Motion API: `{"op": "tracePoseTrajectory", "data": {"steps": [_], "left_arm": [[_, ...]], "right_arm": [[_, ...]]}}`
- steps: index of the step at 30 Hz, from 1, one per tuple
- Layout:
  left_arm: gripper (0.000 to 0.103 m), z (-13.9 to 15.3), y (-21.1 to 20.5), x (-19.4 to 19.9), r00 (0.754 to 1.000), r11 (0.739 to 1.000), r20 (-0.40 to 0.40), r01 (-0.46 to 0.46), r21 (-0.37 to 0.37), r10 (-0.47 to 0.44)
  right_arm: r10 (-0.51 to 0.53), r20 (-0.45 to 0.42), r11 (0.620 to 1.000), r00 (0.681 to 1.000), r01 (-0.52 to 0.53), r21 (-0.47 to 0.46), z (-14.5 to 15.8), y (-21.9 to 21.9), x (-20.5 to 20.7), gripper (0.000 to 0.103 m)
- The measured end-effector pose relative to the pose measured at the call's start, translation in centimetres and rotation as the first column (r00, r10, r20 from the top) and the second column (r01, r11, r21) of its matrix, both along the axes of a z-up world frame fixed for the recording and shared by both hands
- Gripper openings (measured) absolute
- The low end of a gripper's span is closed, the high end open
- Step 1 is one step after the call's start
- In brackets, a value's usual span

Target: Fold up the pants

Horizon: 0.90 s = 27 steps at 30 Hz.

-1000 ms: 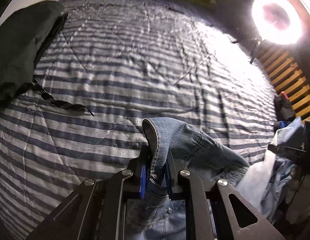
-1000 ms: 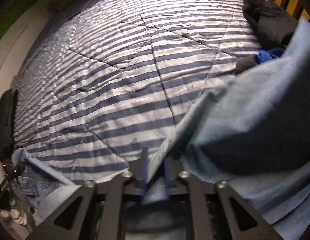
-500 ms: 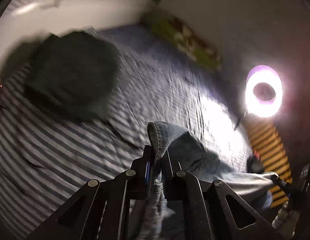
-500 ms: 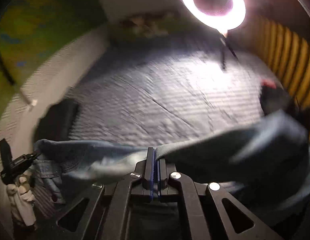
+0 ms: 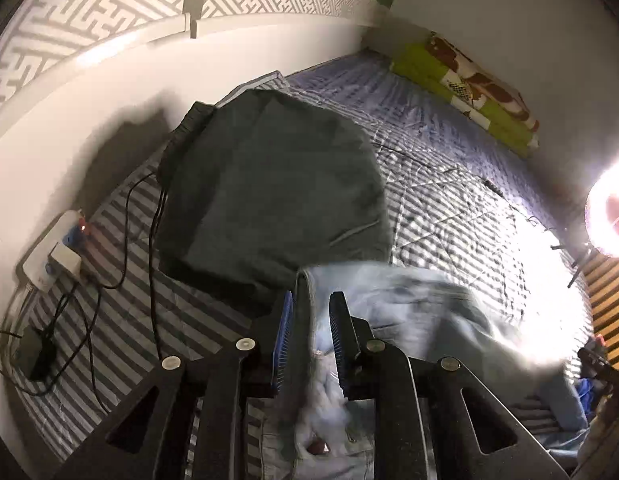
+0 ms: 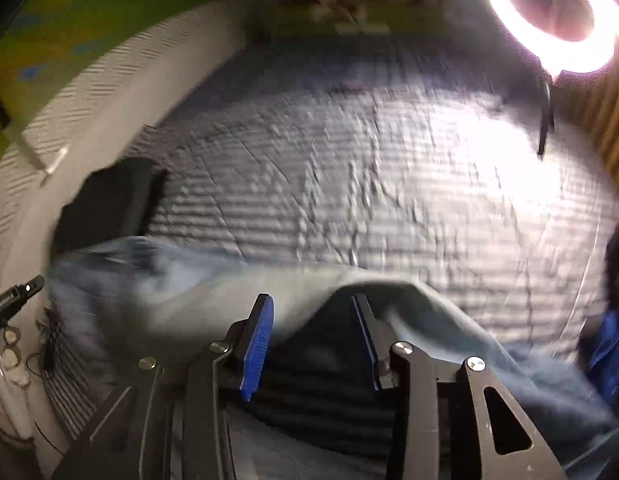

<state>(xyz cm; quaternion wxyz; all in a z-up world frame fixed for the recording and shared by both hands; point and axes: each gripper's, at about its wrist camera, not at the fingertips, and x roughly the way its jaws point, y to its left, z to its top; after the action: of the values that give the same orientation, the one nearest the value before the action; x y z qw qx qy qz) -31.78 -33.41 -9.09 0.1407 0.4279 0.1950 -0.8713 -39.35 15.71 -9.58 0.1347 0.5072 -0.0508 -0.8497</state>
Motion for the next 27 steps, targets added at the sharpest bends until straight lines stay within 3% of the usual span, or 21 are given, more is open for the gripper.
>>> {"op": "tracePoseTrajectory", "data": {"steps": [5,7,12,15,20,22,24,27], "left_arm": [[0.035,-0.2,0.4,4.4,0.999,0.999,-0.022,0.03,0.032,-0.029],[0.046,-0.6,0.6,7.6,0.999,0.999,-0.016,0.047,0.02,-0.046],[0.052,-3.9,2.0,15.3,0.994,0.995,0.068,0.076,0.066,-0.08],[0.058,-7.3,3.7,18.5,0.984,0.99,0.138,0.101,0.094,-0.113],[0.065,-12.6,6.6,21.5,0.958,0.985,0.244,0.122,0.122,-0.149],[0.068,-14.1,7.1,21.9,0.948,0.986,0.282,0.113,0.124,-0.145],[0.068,-15.1,7.3,21.8,0.946,0.985,0.293,0.101,0.137,-0.138],[0.066,-15.9,8.0,21.5,0.946,0.987,0.299,0.083,0.137,-0.122]], "right_arm": [[0.032,0.023,0.999,0.999,-0.032,0.002,-1.9,3.2,5.1,0.037],[0.044,0.015,0.999,0.999,-0.044,0.005,-2.1,4.9,7.5,0.041],[-0.012,-0.008,0.998,1.0,0.012,-0.056,-2.9,11.7,16.3,0.044],[-0.12,-0.018,0.99,0.993,0.118,-0.071,-3.2,16.6,21.1,0.044],[-0.305,0.006,0.948,0.952,0.305,-0.09,-3.0,24.7,25.7,0.045],[-0.362,0.006,0.93,0.932,0.361,-0.069,-2.7,27.3,26.7,0.05],[-0.431,0.006,0.9,0.903,0.43,-0.071,-2.5,30.6,27.5,0.058],[-0.494,0.037,0.862,0.869,0.494,-0.114,-2.8,34.1,27.7,0.061]]}}
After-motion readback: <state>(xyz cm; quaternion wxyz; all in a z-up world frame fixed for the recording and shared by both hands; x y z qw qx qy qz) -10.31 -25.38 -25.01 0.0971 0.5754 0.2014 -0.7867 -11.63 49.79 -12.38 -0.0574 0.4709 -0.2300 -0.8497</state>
